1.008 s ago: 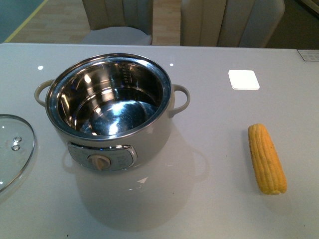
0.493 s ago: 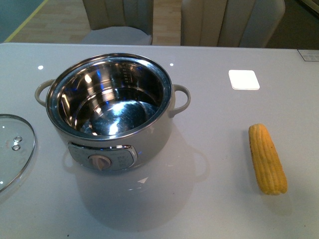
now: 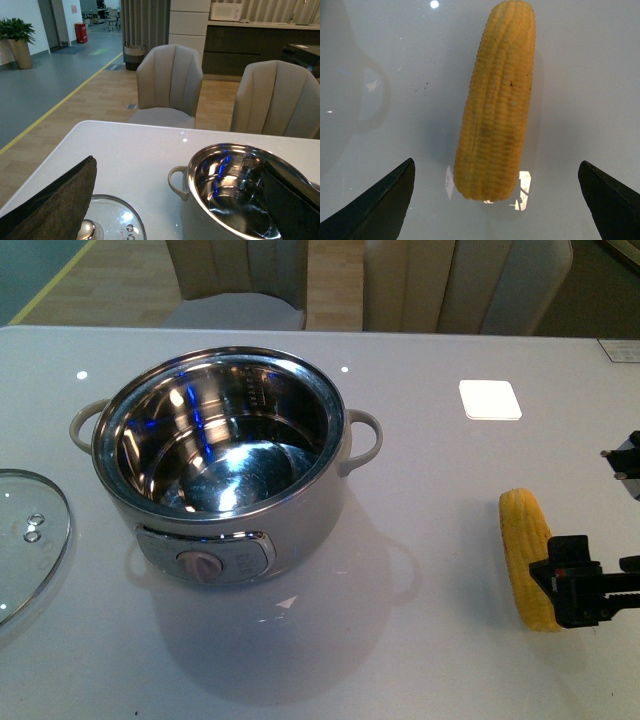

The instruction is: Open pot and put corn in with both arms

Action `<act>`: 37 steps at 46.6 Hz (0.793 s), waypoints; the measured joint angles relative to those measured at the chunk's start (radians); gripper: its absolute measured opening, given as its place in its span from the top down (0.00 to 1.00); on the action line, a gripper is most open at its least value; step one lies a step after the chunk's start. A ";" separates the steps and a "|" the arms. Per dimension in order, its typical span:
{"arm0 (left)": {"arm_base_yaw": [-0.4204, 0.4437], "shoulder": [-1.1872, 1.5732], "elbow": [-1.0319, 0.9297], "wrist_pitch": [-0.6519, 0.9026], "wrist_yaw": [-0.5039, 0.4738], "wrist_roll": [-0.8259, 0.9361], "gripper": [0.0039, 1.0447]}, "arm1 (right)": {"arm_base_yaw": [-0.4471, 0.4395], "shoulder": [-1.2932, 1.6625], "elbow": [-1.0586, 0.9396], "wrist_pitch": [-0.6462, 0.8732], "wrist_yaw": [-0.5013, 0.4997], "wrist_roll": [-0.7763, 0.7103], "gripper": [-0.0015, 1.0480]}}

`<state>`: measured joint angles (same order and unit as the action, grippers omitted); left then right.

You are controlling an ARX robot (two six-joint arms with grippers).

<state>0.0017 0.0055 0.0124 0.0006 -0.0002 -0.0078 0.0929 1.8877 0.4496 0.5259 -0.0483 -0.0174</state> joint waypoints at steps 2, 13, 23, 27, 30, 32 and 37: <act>0.000 0.000 0.000 0.000 0.000 0.000 0.06 | 0.005 0.045 0.028 0.008 0.000 -0.002 0.08; 0.000 0.000 0.000 0.000 0.000 0.000 0.06 | 0.021 0.196 0.139 0.018 0.024 -0.002 0.08; 0.000 0.000 0.000 0.000 0.000 0.000 0.06 | 0.023 0.286 0.205 0.018 0.041 0.003 0.08; 0.000 0.000 0.000 0.000 0.000 0.000 0.06 | 0.023 0.312 0.225 0.018 0.047 0.004 0.08; 0.000 0.000 0.000 0.000 0.000 0.000 0.06 | 0.023 0.330 0.238 0.018 0.049 0.003 0.08; 0.000 0.000 0.000 0.000 0.000 0.000 0.06 | 0.023 0.344 0.246 0.018 0.050 0.003 0.08; 0.000 0.000 0.000 0.000 0.000 0.000 0.06 | 0.023 0.373 0.256 0.018 0.057 0.000 0.08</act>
<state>0.0017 0.0055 0.0124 0.0006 -0.0002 -0.0078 0.1158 2.2608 0.7055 0.5442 0.0090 -0.0170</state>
